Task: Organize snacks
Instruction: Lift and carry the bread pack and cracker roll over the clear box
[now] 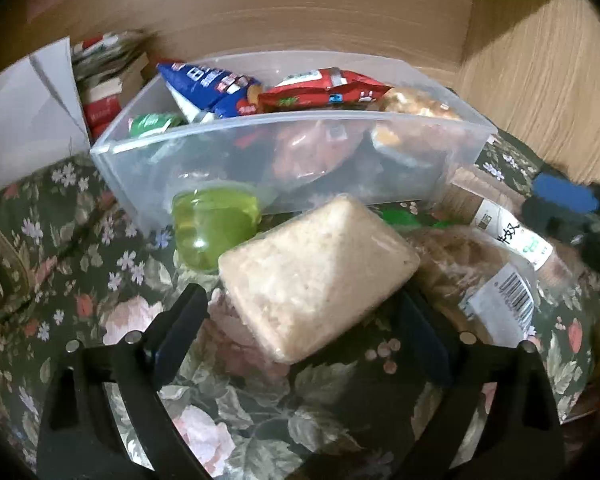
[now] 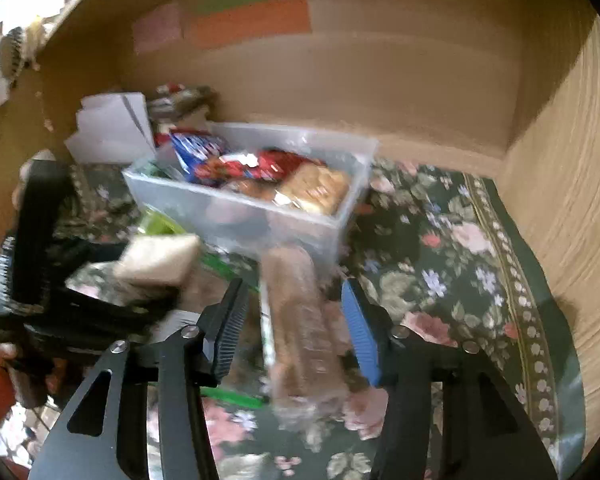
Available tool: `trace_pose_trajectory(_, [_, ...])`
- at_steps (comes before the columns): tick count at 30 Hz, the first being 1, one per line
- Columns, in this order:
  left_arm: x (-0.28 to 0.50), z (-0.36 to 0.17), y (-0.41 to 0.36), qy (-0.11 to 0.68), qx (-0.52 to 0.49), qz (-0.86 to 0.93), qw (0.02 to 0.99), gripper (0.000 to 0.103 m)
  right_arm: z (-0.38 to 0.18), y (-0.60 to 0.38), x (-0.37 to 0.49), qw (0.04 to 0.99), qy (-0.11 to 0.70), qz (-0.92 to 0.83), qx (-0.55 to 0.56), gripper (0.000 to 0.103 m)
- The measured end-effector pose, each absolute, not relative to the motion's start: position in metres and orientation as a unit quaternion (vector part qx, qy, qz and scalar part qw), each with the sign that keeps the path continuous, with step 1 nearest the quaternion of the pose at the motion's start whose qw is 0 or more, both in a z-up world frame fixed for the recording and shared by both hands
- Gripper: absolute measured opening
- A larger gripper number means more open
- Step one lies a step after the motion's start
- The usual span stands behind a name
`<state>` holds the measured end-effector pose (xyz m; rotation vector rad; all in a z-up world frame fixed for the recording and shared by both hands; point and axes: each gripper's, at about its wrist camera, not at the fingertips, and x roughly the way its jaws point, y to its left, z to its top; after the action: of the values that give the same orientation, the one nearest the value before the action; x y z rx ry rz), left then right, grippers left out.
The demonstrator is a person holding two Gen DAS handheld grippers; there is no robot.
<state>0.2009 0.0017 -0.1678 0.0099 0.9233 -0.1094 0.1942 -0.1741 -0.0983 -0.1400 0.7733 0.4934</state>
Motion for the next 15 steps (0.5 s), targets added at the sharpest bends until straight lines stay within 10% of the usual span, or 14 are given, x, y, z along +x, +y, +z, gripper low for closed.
trace_pose_trajectory(8, [0.210,-0.165,-0.008,0.445,-0.003,-0.049,0.894,0.096,-0.121,-0.163,0.209,0.876,0.410,0.239,-0.083,0.056])
trace_pose_trajectory(15, [0.217,-0.171,0.003,0.457,-0.052,-0.054,0.887,0.091,-0.123,-0.158,0.201,0.875,0.405,0.251,-0.090,0.033])
